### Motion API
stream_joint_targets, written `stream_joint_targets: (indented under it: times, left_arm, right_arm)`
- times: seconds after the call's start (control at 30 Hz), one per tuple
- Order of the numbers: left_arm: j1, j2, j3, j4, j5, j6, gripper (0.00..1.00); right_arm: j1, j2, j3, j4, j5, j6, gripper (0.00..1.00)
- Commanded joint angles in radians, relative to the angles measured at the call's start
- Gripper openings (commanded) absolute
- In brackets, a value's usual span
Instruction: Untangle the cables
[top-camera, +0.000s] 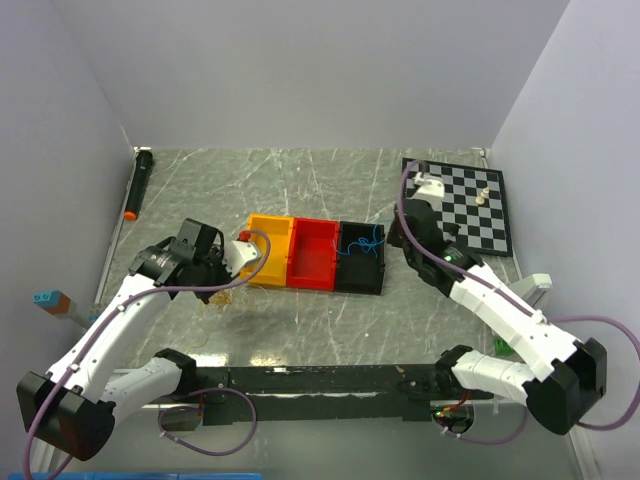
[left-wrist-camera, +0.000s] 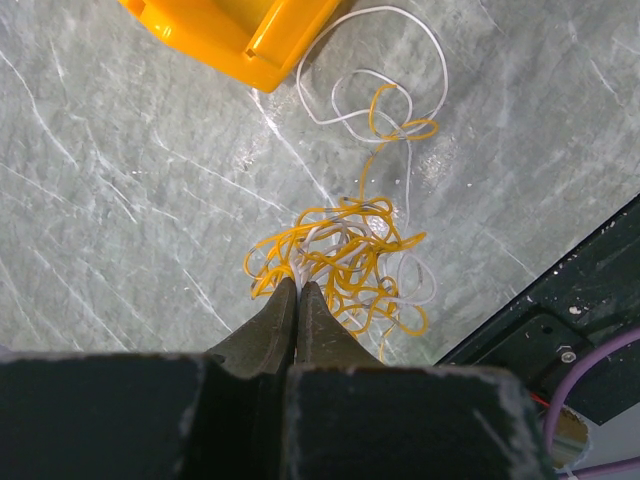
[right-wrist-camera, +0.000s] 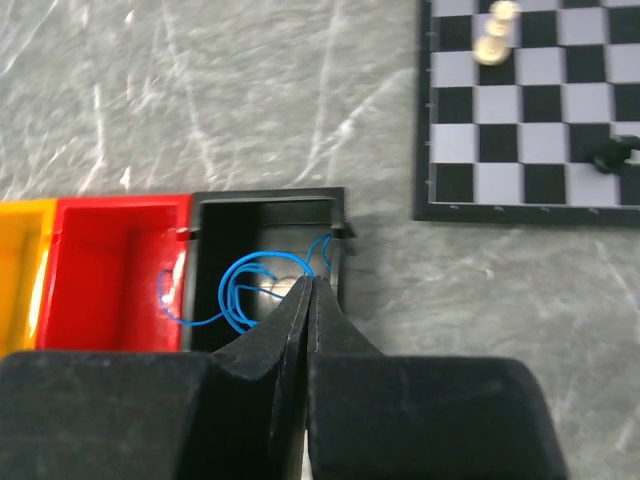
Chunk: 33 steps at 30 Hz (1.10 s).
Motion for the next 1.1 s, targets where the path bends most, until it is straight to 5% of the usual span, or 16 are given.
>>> stream_joint_targets:
  times: [0.0, 1.07]
  left_arm:
    - [0.001, -0.011, -0.006, 0.029, -0.002, -0.01, 0.01]
    - [0.001, 0.032, 0.011, 0.029, -0.002, -0.034, 0.01]
  right_arm:
    - [-0.055, -0.076, -0.021, 0.012, -0.032, 0.031, 0.0]
    - [-0.178, -0.101, -0.017, 0.035, -0.172, 0.071, 0.0]
